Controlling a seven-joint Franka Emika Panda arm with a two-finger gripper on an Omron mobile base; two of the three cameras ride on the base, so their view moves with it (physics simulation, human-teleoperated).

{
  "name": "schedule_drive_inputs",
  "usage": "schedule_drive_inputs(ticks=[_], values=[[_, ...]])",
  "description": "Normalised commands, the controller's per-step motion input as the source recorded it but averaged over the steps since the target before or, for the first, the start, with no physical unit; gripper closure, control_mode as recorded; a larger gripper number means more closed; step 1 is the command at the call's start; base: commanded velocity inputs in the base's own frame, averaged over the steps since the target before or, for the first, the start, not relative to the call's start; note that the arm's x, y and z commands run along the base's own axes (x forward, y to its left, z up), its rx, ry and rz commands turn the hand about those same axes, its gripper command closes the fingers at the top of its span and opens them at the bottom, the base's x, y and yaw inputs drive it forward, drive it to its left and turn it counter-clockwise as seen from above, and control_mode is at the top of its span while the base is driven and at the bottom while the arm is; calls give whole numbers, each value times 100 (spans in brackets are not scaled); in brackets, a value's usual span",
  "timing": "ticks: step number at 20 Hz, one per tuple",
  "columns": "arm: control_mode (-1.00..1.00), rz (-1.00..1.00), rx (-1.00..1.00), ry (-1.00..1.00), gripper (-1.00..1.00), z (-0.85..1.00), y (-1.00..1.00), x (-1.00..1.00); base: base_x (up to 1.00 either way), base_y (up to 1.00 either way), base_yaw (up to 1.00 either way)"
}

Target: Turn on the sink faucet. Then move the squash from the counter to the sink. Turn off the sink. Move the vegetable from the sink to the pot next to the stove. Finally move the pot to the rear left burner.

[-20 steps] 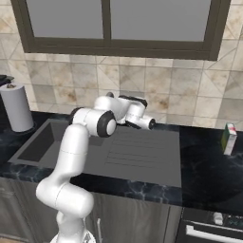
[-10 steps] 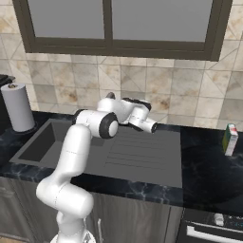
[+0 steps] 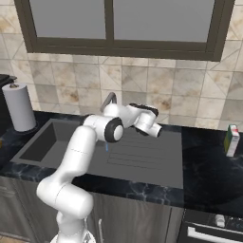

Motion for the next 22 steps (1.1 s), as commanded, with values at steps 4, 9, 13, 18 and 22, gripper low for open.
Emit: schedule_drive_inputs(ticks=[4, 9, 13, 18, 22], values=[[-100, 0, 5, 6, 100, -13, -26, 0, 0, 0, 0], [-100, -1, 1, 0, -100, 26, -10, -5, 0, 0, 0], [-100, -1, -1, 0, -100, 56, 0, -9, 0, 0, 0], [-100, 0, -1, 0, -100, 60, 0, -9, 0, 0, 0], [-100, 0, 0, 0, -100, 66, -6, -32, 0, 0, 0]])
